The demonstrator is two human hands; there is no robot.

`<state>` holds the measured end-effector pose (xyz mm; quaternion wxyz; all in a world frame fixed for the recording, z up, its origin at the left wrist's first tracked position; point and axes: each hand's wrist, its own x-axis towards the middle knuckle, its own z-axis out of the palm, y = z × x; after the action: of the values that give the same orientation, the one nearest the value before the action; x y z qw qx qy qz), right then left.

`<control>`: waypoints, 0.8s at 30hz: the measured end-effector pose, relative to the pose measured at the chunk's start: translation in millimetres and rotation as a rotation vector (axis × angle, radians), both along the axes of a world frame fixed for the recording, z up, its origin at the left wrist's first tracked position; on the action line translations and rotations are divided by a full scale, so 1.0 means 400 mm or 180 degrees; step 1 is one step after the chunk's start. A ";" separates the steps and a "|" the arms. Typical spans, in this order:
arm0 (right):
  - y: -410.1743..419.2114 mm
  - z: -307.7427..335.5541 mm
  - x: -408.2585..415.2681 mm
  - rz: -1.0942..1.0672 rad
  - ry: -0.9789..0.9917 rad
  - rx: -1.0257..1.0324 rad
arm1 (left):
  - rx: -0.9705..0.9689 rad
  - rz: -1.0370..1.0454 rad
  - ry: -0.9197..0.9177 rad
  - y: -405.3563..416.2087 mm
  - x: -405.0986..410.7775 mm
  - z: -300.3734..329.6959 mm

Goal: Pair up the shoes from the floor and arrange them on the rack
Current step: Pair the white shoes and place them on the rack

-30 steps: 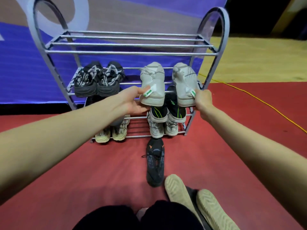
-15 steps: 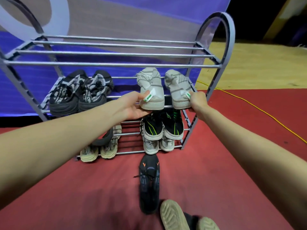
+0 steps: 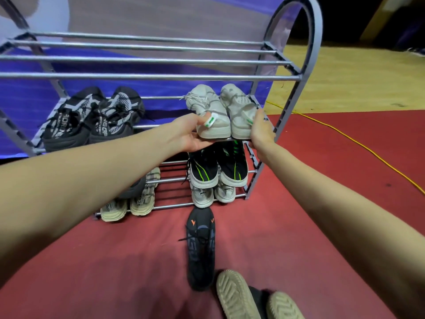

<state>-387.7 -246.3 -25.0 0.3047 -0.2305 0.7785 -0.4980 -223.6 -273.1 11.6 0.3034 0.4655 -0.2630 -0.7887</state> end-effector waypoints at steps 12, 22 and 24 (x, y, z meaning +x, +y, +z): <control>0.101 -0.004 0.027 0.0456 0.0733 0.0138 | -0.0718 -0.0224 -0.0538 0.023 -0.027 0.001; 0.196 -0.094 0.050 0.0831 0.1285 0.0207 | -0.2295 -0.0353 -0.2160 0.052 0.042 -0.050; 0.228 -0.134 0.068 0.0967 0.1314 0.0340 | -0.2958 -0.0238 -0.2538 0.082 0.072 -0.096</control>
<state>-360.7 -155.0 -78.8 0.2225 -0.4250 0.8058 -0.3472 -194.9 -240.2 -26.7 0.3250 0.5341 -0.6889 -0.3668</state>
